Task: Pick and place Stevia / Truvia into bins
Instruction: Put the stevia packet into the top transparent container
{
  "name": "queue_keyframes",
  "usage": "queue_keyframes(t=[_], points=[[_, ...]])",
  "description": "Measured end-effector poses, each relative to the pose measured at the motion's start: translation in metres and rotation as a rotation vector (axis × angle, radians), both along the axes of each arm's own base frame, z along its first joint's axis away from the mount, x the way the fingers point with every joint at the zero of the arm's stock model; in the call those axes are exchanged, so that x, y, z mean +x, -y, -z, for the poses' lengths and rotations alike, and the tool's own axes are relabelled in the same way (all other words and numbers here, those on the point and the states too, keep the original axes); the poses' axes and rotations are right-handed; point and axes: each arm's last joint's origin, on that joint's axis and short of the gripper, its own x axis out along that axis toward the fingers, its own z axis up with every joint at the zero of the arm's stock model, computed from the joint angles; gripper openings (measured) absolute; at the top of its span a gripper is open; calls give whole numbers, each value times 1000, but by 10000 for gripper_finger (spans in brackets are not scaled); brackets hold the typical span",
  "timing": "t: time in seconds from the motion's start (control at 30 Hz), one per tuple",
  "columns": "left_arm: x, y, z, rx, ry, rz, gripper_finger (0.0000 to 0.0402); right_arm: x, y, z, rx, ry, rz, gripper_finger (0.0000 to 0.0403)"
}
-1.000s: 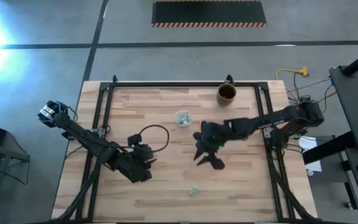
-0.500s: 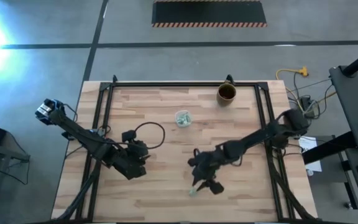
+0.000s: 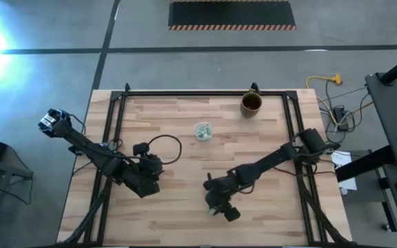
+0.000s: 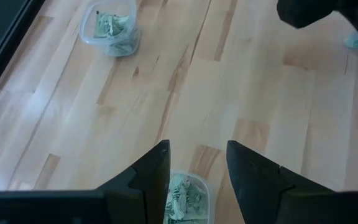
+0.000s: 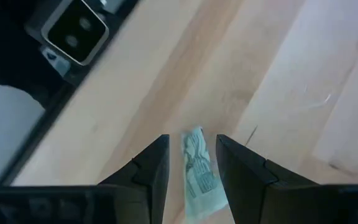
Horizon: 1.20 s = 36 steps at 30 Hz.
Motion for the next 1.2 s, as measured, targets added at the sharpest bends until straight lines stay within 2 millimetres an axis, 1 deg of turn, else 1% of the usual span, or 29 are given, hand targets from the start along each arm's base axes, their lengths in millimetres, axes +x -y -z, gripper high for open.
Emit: queue_keyframes(t=[0.13, 0.27, 0.47, 0.63, 0.83, 1.0, 1.1, 1.2], points=[[0, 0, 0, -8, -8, 5, 141, -2, -8, 12, -27, -24, -7, 123], [-1, 1, 1, -14, -14, 11, 141, -6, -18, 17, -79, -17, 0, 123], [-1, 1, 5, -39, -32, 17, 141, -11, -27, 18, -257, 48, 130, 123], [-2, 2, 7, -66, -36, 6, 141, -16, -29, 20, -323, 29, 180, 116], [-2, 2, 8, -83, -31, -10, 141, -19, -26, 21, -364, -14, 298, 82], [-2, 3, 9, -87, -27, -10, 141, -19, -24, 20, -384, -11, 324, 40], [-2, 3, 9, -90, -21, -9, 141, -22, -21, 15, -427, -1, 349, 16], [-2, 3, 9, -90, -21, -9, 141, -22, -16, 5, -474, 41, 403, 10]])
